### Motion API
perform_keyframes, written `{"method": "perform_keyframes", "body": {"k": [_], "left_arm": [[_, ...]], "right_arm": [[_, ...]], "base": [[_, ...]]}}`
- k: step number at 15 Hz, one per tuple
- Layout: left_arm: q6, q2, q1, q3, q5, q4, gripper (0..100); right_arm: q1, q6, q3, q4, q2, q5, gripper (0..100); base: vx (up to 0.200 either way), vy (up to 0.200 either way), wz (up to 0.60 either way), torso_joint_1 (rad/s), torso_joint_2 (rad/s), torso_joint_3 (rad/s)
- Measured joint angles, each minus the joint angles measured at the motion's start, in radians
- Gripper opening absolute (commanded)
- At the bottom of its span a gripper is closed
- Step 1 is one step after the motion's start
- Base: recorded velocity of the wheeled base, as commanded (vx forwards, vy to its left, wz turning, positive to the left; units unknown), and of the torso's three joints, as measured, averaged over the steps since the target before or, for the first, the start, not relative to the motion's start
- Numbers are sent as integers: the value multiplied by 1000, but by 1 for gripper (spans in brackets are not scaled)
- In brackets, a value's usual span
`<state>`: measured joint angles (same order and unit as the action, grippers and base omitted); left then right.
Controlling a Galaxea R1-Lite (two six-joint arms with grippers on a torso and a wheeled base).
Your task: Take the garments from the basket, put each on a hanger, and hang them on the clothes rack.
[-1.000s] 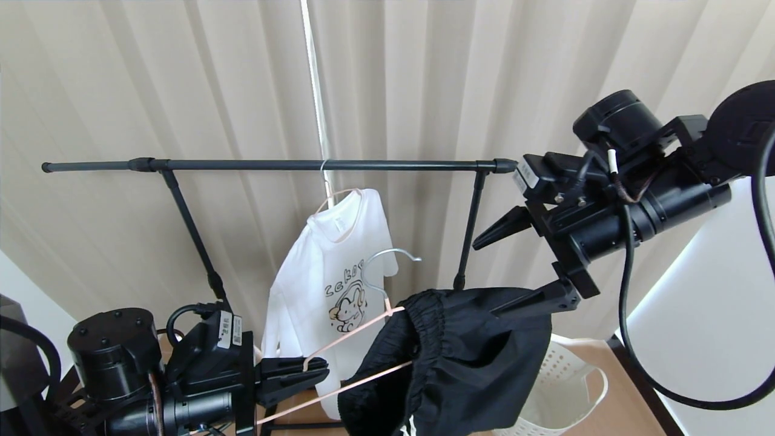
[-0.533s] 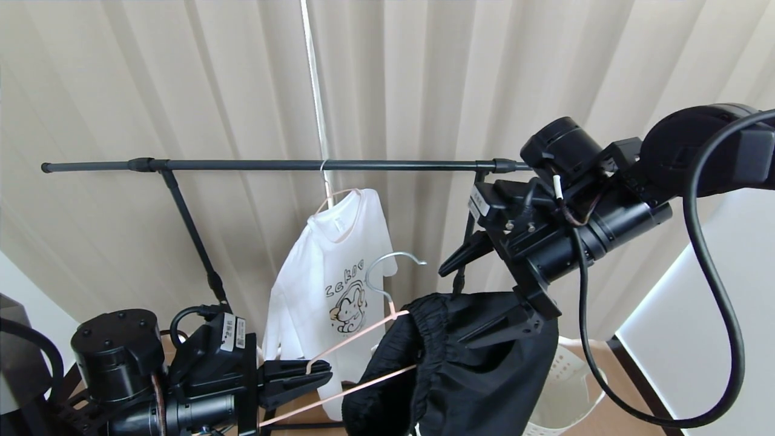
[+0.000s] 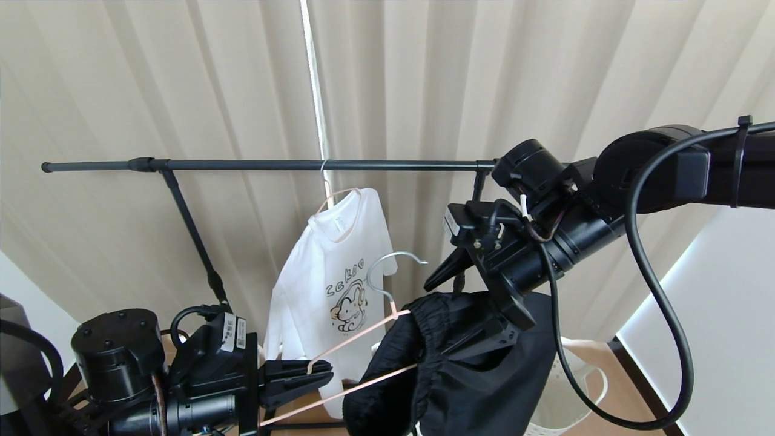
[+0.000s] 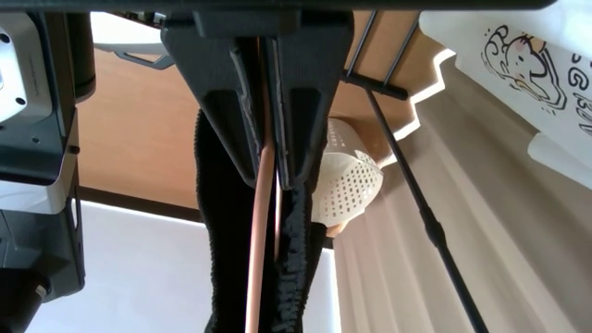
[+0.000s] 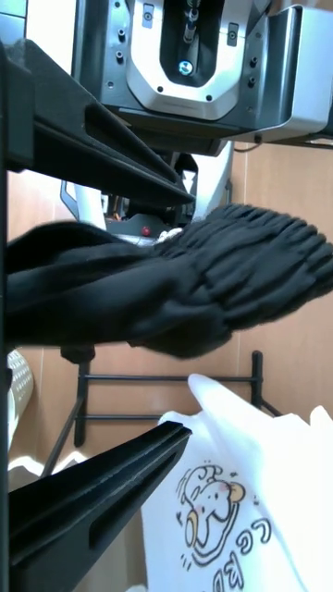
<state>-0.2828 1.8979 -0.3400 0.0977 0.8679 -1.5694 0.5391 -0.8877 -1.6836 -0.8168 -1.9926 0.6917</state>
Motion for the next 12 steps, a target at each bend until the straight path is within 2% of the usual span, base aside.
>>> {"method": "perform_keyframes", "body": {"k": [12], "left_arm": [[-23, 0, -14, -1, 0, 0, 0]], "right_arm": [[0, 3, -17, -1, -14, -2, 100]], "base": [[0, 0, 0, 0, 0, 0]]}}
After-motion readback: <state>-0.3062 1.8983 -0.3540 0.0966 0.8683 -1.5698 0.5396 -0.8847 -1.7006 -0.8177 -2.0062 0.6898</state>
